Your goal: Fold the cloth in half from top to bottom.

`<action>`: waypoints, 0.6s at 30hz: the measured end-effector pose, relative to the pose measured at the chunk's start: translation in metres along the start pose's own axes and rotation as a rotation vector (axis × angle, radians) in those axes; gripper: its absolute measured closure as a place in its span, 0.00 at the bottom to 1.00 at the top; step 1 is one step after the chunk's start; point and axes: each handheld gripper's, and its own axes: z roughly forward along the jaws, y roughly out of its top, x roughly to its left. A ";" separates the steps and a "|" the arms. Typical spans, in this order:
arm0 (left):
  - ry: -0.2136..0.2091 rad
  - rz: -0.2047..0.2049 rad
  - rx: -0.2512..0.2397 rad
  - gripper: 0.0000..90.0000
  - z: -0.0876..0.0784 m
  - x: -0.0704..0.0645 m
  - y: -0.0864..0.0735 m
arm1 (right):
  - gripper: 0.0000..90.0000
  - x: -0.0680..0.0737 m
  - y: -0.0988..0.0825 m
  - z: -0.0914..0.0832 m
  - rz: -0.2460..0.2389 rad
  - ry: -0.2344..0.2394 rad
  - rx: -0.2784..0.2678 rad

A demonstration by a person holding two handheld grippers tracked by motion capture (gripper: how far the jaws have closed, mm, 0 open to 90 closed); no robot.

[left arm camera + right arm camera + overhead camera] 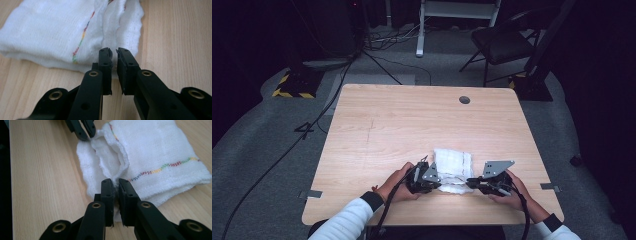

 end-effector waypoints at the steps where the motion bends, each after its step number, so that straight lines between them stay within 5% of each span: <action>1: -0.003 -0.004 0.003 0.90 0.000 0.000 -0.001 | 0.90 0.001 -0.002 0.000 0.001 0.001 0.003; 18: 0.002 -0.054 -0.002 0.84 -0.012 -0.002 -0.021 | 0.84 0.013 -0.026 -0.004 0.019 -0.033 0.050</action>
